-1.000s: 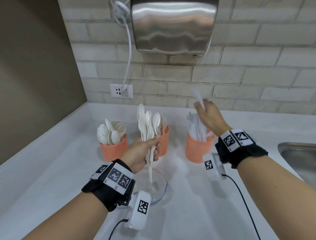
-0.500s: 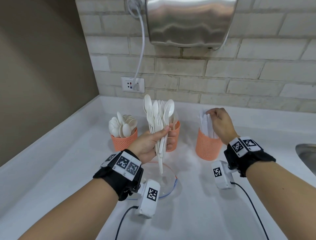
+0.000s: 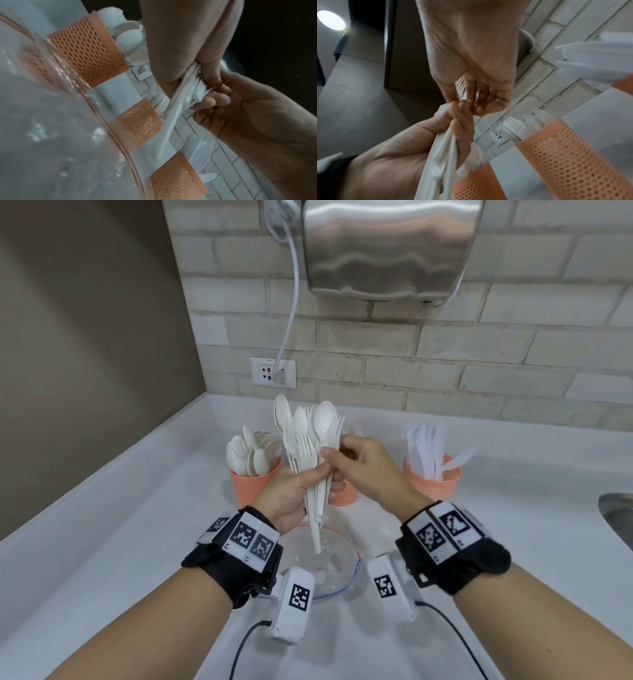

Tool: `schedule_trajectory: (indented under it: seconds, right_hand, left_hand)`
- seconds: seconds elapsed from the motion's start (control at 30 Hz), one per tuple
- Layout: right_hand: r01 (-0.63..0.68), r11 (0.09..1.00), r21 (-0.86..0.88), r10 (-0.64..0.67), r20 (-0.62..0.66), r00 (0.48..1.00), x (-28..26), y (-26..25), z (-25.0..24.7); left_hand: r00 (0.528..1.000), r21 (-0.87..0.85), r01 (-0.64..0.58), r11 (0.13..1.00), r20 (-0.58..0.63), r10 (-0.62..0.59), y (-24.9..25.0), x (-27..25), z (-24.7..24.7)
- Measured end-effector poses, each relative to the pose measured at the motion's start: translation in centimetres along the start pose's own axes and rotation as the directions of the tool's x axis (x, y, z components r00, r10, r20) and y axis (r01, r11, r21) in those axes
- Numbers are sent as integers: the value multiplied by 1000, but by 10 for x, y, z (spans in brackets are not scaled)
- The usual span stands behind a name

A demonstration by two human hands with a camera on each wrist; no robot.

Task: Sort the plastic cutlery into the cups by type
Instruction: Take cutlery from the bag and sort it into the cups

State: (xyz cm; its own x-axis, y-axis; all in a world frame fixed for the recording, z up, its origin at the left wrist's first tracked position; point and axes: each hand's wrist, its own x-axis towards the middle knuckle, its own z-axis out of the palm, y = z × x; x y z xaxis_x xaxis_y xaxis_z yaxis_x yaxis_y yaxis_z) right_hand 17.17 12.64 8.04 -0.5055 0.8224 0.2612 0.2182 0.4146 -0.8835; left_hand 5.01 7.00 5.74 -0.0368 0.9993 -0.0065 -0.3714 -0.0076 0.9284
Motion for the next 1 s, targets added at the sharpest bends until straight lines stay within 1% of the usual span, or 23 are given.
schedule_trajectory:
  seconds: [0.07,0.13,0.2,0.27,0.33,0.4,0.47,0.57,0.67,0.73,0.83,0.9,1.0]
  right_hand:
    - [-62,995,79,67,-65,996,0,-1,10]
    - [-87,975,203,109,-102,989,1,-4,15]
    - [-46,954,297,101,-172,980,3,-8,16]
    - [3,960,281,60,-218,974,2,-11,17]
    - [33,969,247,13,-182,983,-2,-13,24]
    - [44,963,267,-16,-104,994,-8,-14,34]
    - [64,970,236,-41,-100,994,-12,-12,45]
    - [54,972,230,-30,-105,994,-16,-7,57]
    - [47,985,168,-45,-17,999,-21,-4,65]
    - [69,992,108,-73,33,997,-22,-2,66]
    - [123,992,-19,-123,20,992,-22,0,69]
    - [114,993,-16,-114,-5,993,-22,0,70]
    - [27,997,73,-28,9,1000,-21,-3,68]
  left_hand:
    - [1000,10,-4,1000,3,4,1,-4,-3]
    - [1000,-3,-4,1000,8,4,4,-8,-6]
    - [1000,3,-8,1000,-14,8,4,-11,-12]
    - [999,32,2,999,-44,-1,4,-13,-17]
    - [998,31,22,999,-67,-20,4,-15,-20]
    - [996,23,19,1000,-87,-17,4,-14,-22]
    - [994,29,6,1000,-109,-3,3,-12,-23]
    - [995,5,6,1000,-99,-5,1,-10,-28]
    - [996,-41,3,999,-94,-7,3,-10,-32]
    - [991,-69,-18,997,-131,9,3,-9,-30]
    - [984,-45,-38,998,-175,30,1,-9,-26]
    - [982,-41,-49,998,-184,40,0,-9,-25]
    - [979,-39,-56,998,-198,47,-2,-8,-25]
